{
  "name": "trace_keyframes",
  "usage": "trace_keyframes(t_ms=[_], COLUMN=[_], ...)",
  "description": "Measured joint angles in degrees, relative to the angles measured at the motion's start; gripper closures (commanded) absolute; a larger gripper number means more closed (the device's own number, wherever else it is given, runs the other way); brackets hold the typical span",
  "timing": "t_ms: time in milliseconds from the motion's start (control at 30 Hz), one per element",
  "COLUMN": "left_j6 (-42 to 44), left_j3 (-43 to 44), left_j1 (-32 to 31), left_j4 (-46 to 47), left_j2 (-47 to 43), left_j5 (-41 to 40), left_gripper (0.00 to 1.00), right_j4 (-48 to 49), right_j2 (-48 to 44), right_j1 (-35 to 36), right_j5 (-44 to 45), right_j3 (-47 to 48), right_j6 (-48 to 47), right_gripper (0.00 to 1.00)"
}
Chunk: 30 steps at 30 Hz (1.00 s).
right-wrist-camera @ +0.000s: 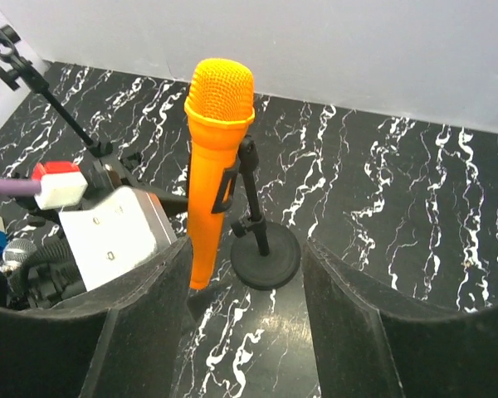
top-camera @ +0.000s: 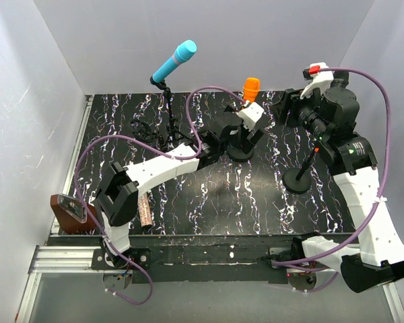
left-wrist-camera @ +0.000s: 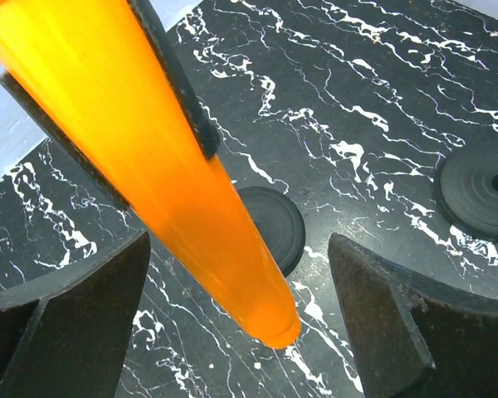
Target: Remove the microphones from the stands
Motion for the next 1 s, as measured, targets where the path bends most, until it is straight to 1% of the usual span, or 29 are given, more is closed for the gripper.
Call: trace_keyframes(t_ms=[67, 133, 200, 367, 500, 633, 767, 867, 1000], left_j6=[-0.8, -1.1, -1.5, -1.7, -2.6, -2.8, -2.0, 1.5, 6.5], left_j3=[0.7, 1.1, 1.5, 1.5, 0.7, -1.6, -1.9, -1.9, -1.0], left_j1=[0.5, 1.0, 1.4, 3.1, 6.4, 12.2, 17.8, 21.6, 23.3], left_j4=[0.0, -0.1, -0.1, -2.2, -5.9, -10.0, -15.1, -20.0, -26.7], left_j2=[0.5, 0.7, 0.7, 0.0, -2.2, -5.9, -8.7, -10.6, -11.5], left_j5=[0.3, 1.3, 1.9, 6.2, 16.0, 26.6, 36.8, 44.7, 52.2], left_gripper=[0.31, 0.4, 0.52, 0.78, 0.83, 0.85, 0.86, 0.87, 0.87], right_j4=[0.1, 0.1, 0.1, 0.2, -0.7, -0.8, 0.3, -0.1, -1.6], right_j2=[0.0, 0.0, 0.0, -0.6, -0.6, -0.7, -1.4, -2.7, -2.2], right_j1=[-0.4, -0.9, -1.1, -1.6, -1.9, -2.1, -2.4, -2.4, -2.4], right_j5=[-0.2, -0.9, -1.4, -3.7, -5.0, -9.9, -21.4, -31.1, -40.4], right_j3=[-0.9, -1.6, -2.1, -4.6, -4.9, -5.3, -9.1, -13.7, -15.7], right_j6=[0.2, 0.3, 0.4, 0.2, -0.2, -1.7, -6.5, -11.7, -16.1], right_gripper=[0.39, 0.39, 0.39, 0.39, 0.38, 0.34, 0.29, 0.29, 0.3])
